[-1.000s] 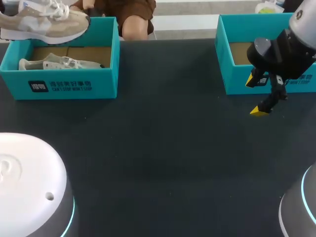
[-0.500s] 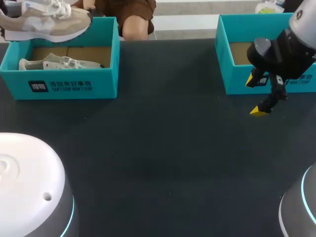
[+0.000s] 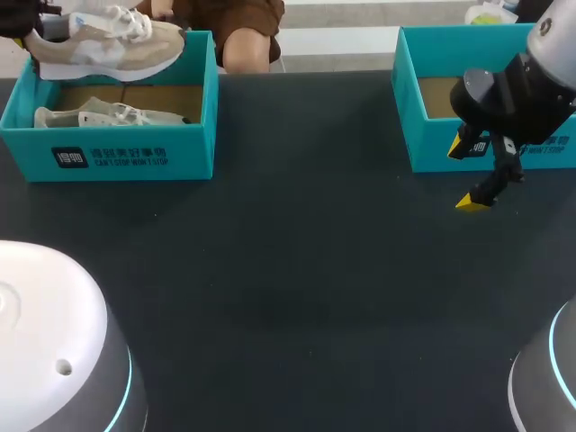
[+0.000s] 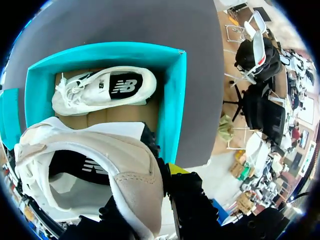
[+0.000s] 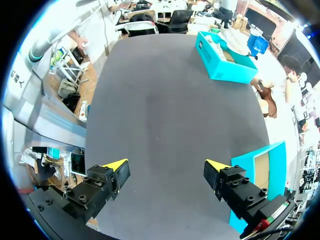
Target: Take the shoe out of the shoebox, open the shoe tongue, remove and reinsert the insole, then place the shoe into the shoebox
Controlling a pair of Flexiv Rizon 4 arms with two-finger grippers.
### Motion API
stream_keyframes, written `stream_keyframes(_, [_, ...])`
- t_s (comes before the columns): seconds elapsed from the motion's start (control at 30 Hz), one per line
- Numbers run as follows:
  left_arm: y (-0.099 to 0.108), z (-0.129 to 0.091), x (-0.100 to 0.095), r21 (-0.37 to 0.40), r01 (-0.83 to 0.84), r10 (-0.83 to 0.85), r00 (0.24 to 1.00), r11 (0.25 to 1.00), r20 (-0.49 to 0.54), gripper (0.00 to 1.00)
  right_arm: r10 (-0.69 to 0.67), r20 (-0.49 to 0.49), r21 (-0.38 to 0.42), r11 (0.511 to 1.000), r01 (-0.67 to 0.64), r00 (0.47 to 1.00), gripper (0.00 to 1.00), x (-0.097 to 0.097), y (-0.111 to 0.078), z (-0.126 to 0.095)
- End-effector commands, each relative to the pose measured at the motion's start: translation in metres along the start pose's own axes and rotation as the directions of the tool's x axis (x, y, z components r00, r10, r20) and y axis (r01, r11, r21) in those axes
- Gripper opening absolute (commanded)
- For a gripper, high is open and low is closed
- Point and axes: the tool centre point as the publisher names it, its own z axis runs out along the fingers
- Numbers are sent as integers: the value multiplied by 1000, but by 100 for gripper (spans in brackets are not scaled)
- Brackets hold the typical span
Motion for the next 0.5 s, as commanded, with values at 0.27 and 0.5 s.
stream_keyframes(0.27, [3,54,-6,27,11,-10,1000,1000,-24,0,0,-3,3,1000,0,1000,100,-2,1,1])
stream_keyframes(0.5, [2,76,-9,56,10,-8,1000,998,-29,0,0,-3,3,1000,0,1000,100,-2,1,1])
